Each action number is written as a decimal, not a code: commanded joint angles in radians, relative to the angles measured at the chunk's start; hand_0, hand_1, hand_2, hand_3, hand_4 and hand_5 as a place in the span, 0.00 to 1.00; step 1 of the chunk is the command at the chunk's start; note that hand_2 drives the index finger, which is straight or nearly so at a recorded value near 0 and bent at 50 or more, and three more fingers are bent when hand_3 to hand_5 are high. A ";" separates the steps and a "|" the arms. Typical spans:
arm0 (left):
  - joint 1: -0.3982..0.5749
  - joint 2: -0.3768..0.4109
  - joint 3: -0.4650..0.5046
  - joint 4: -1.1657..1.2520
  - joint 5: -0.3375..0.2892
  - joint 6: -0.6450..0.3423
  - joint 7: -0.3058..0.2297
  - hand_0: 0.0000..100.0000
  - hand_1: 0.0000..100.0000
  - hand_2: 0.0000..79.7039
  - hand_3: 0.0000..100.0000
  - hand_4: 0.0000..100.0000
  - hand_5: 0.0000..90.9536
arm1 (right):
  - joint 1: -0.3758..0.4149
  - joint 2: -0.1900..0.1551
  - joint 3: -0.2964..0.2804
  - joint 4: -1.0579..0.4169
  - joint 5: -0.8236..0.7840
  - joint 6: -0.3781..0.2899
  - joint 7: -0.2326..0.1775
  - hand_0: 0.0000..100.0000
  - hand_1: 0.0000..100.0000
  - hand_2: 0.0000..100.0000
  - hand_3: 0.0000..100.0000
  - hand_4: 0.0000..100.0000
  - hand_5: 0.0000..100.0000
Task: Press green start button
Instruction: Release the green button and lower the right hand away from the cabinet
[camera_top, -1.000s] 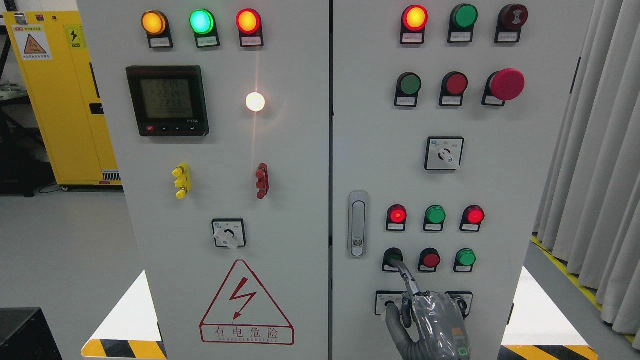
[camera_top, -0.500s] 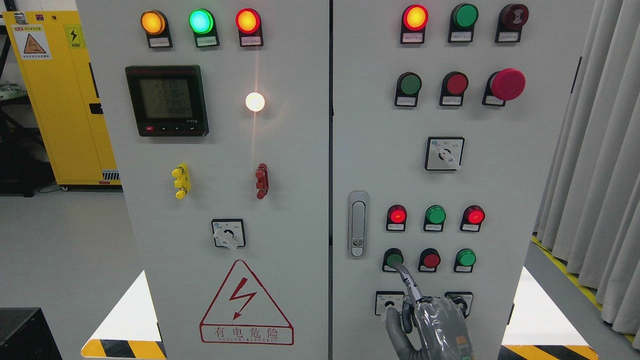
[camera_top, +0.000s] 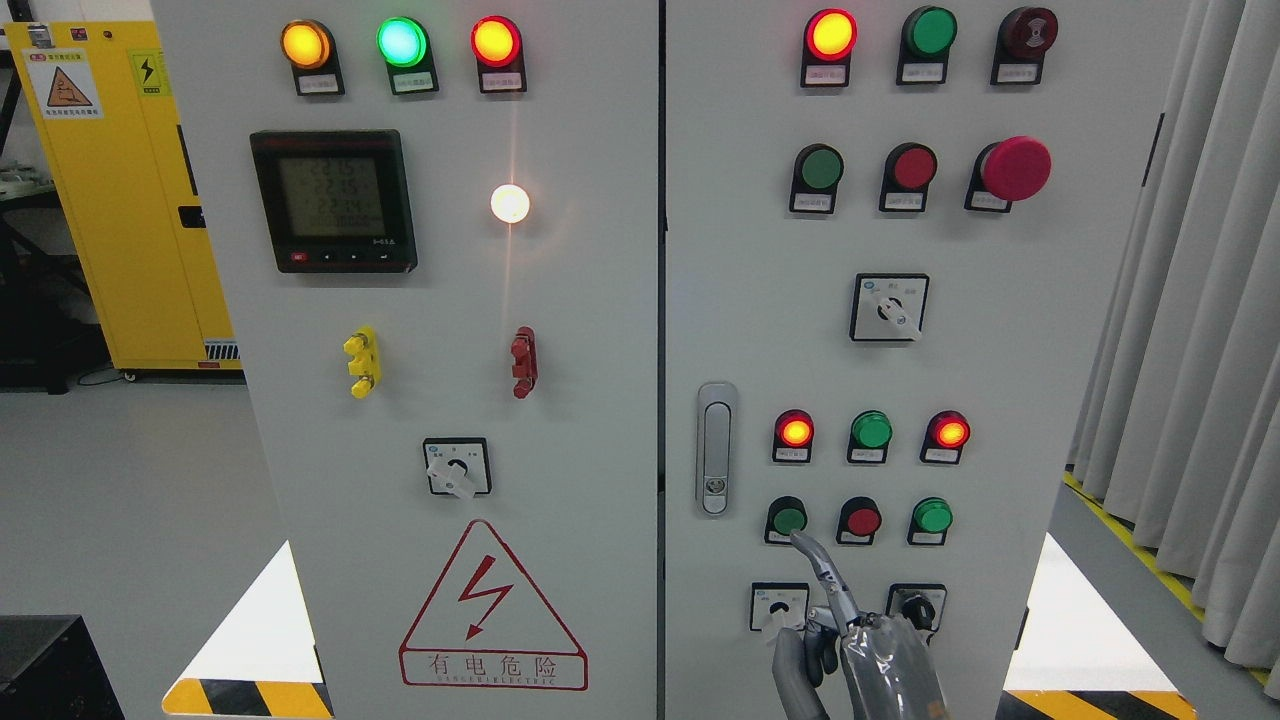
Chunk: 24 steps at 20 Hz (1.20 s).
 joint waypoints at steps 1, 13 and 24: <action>-0.001 -0.001 -0.001 0.000 0.000 0.000 0.000 0.12 0.56 0.00 0.00 0.00 0.00 | 0.052 -0.008 0.059 -0.053 -0.326 0.001 0.060 0.86 0.81 0.01 0.33 0.42 0.48; 0.000 -0.001 -0.001 0.000 0.000 0.000 0.000 0.12 0.56 0.00 0.00 0.00 0.00 | 0.095 -0.009 0.095 -0.069 -0.485 0.007 0.070 0.71 0.65 0.00 0.00 0.00 0.00; 0.001 -0.001 0.000 0.000 0.000 0.000 0.000 0.12 0.56 0.00 0.00 0.00 0.00 | 0.096 -0.009 0.098 -0.068 -0.483 0.007 0.071 0.61 0.65 0.00 0.00 0.00 0.00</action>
